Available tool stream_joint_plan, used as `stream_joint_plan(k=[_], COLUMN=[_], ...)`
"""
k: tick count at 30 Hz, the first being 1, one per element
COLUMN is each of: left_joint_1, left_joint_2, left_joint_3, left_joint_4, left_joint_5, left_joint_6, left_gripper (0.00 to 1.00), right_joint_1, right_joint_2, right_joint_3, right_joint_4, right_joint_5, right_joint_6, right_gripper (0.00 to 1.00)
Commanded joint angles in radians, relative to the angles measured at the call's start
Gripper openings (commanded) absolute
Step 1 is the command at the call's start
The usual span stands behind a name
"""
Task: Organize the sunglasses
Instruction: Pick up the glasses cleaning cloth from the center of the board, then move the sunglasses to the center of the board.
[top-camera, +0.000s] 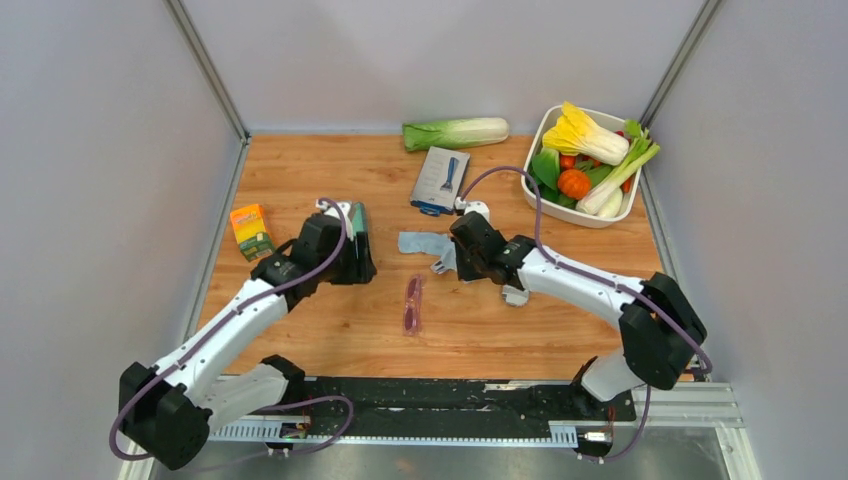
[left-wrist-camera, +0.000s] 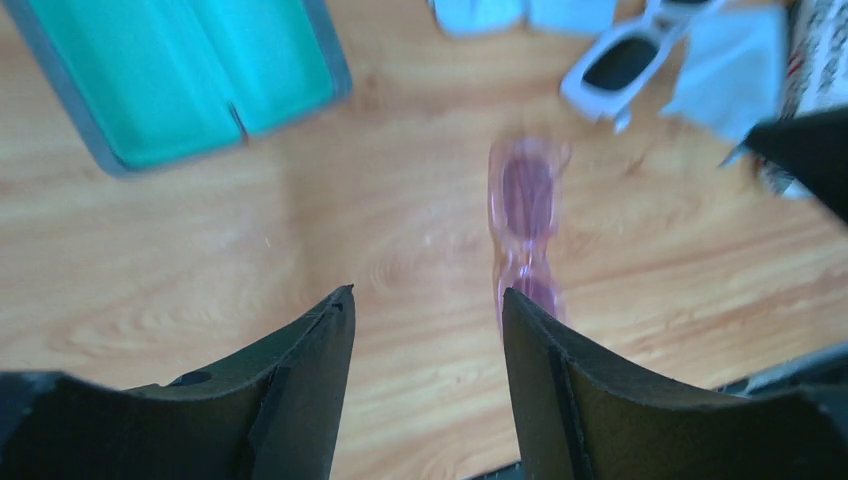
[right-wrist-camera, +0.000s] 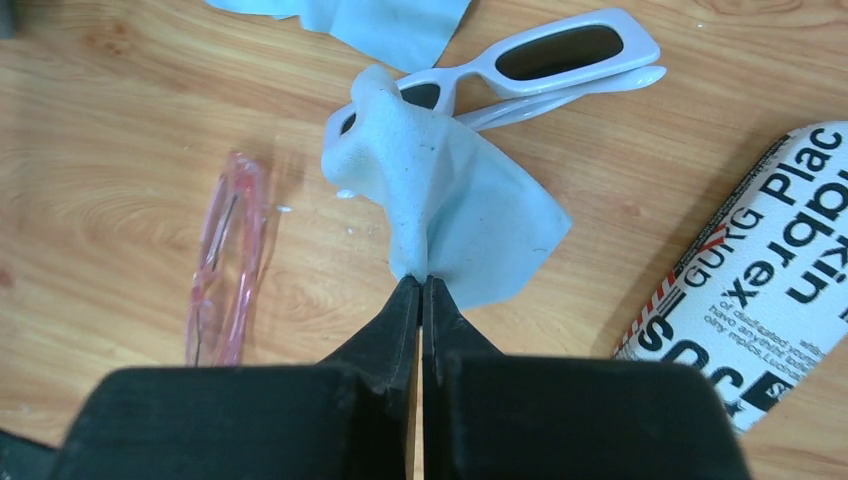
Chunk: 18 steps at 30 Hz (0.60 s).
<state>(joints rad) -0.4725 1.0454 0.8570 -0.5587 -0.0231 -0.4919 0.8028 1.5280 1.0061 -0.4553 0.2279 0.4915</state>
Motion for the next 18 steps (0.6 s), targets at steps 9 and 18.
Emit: stream_joint_plan(k=[9, 18], left_joint_1=[-0.241, -0.316], left_joint_2=[0.105, 0.355], left_joint_3=[-0.23, -0.187], left_joint_4=[0.227, 0.315], left_joint_5=[0.049, -0.012], left_joint_6=[-0.191, -0.211], left_gripper=[0.57, 0.53], right_joint_1=[0.009, -0.001], right_joint_2=[-0.203, -0.31], right_joint_3=[0.02, -0.009], right_joint_4=[-0.138, -0.151], right_joint_5=[-0.01, -0.03], right_joint_6=[-0.059, -0.05], right_gripper=[0.0, 0.0])
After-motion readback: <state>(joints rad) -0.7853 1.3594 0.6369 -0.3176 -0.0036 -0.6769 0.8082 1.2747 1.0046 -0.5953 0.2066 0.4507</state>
